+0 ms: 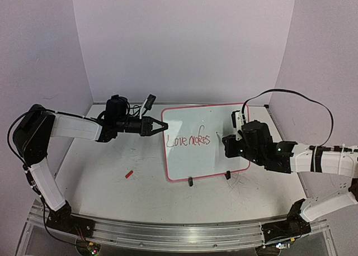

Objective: Write a sentence on the whiteboard

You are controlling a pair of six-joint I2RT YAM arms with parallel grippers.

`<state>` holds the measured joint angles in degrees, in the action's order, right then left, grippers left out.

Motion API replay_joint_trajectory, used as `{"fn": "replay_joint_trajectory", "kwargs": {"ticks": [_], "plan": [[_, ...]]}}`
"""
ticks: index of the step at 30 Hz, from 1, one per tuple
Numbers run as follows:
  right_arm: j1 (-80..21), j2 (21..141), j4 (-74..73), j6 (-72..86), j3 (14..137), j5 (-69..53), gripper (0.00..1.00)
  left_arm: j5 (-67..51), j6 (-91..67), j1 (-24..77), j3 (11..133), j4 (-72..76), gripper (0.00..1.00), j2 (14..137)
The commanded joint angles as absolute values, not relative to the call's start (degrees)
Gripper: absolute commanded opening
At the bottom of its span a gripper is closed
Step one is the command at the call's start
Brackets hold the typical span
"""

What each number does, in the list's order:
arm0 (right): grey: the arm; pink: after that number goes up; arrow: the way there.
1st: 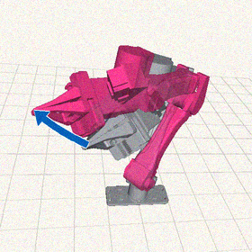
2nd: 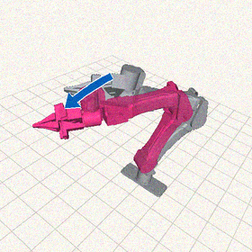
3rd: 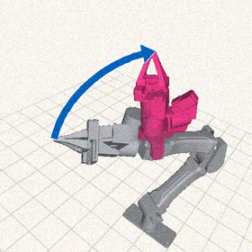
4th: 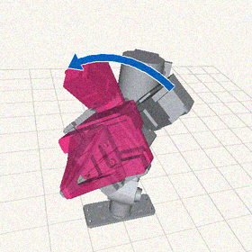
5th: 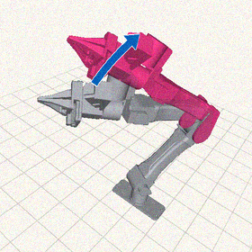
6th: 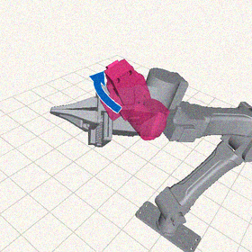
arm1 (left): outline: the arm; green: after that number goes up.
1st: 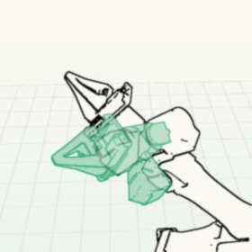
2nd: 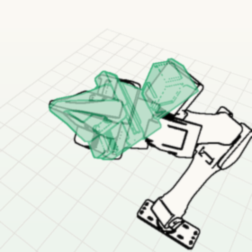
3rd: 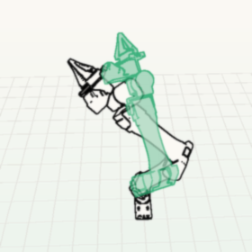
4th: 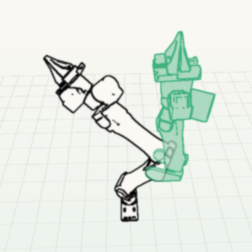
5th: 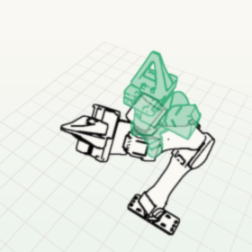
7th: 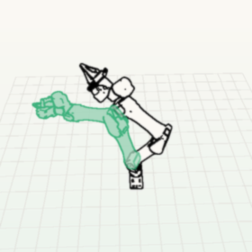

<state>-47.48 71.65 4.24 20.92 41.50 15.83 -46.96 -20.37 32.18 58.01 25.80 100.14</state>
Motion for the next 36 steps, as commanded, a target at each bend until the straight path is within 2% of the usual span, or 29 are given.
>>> {"fn": "replay_joint_trajectory", "kwargs": {"ticks": [1,16,36], "plan": [[-47.15,70.39,5.44,22.62,40.11,15.23,0.00,-41.31,-16.00,32.29,58.78,21.27,0.00,101.28],[-47.24,69.90,4.46,26.33,36.39,12.93,0.00,-41.40,-16.00,32.29,58.71,21.19,0.00,101.25],[-47.24,66.74,2.50,25.77,38.21,14.65,0.00,-41.22,-15.82,32.25,58.38,21.01,0.00,100.64]]}}
